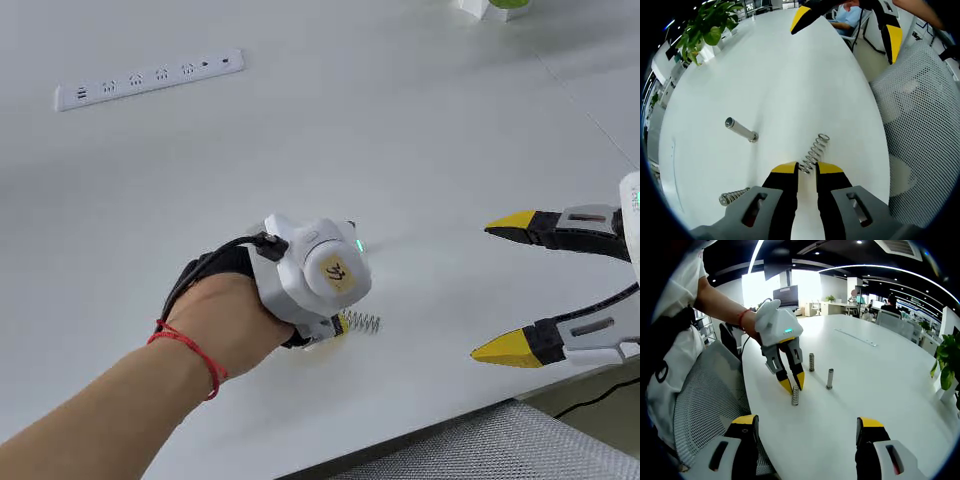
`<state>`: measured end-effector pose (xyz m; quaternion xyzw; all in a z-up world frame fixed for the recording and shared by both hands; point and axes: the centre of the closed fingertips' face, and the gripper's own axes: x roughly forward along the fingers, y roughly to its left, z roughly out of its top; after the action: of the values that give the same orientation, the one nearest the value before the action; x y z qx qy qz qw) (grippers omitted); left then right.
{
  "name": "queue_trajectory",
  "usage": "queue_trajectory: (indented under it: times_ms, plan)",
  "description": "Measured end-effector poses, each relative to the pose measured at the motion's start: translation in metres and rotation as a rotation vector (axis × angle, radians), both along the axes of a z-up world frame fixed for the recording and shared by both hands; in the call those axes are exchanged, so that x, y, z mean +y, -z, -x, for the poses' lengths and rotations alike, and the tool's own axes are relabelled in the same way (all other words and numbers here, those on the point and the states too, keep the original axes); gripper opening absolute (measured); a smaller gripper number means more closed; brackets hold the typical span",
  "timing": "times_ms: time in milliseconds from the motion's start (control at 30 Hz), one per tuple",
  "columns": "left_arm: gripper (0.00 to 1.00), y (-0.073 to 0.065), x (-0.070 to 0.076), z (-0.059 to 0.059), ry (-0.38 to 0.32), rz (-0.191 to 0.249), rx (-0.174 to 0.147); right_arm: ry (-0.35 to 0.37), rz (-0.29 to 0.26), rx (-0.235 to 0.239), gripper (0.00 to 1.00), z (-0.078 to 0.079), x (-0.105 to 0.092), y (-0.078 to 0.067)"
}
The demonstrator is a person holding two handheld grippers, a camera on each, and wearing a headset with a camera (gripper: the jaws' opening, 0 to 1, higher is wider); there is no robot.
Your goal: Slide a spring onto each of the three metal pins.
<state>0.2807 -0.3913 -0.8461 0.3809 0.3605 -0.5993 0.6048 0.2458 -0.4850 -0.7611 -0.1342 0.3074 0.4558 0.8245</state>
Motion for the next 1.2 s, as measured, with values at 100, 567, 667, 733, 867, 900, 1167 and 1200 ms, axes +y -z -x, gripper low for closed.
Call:
queue_trajectory:
  times_ms: [100, 567, 667, 733, 867, 900, 1167, 1200]
  plan:
    - [0.1, 0.0, 0.001, 0.004, 0.041, -0.037, -0.012, -0.002, 0.0, -0.001, 0.79, 0.0, 0.001, 0.0]
    - [0.09, 0.001, 0.002, 0.012, -0.06, -0.01, 0.068, -0.001, -0.003, 0.001, 0.78, 0.003, 0.004, 0.0]
    - [0.09, 0.0, 0.003, 0.013, -0.068, -0.001, 0.077, -0.004, -0.002, 0.003, 0.78, 0.004, 0.005, 0.001]
    - [0.09, 0.0, 0.003, 0.014, -0.073, 0.005, 0.081, -0.006, -0.003, 0.005, 0.78, 0.004, 0.006, 0.001]
    - [0.09, -0.002, 0.004, 0.015, -0.087, 0.019, 0.088, -0.013, -0.006, 0.007, 0.77, 0.005, 0.01, 0.001]
    - [0.09, -0.002, 0.004, 0.015, -0.085, 0.02, 0.087, -0.018, -0.005, 0.008, 0.77, 0.005, 0.011, 0.002]
    - [0.09, -0.011, 0.005, 0.016, -0.117, 0.068, 0.103, -0.033, -0.008, 0.013, 0.77, 0.005, 0.018, 0.002]
    - [0.09, -0.012, 0.005, 0.016, -0.119, 0.072, 0.104, -0.034, -0.008, 0.014, 0.77, 0.005, 0.019, 0.002]
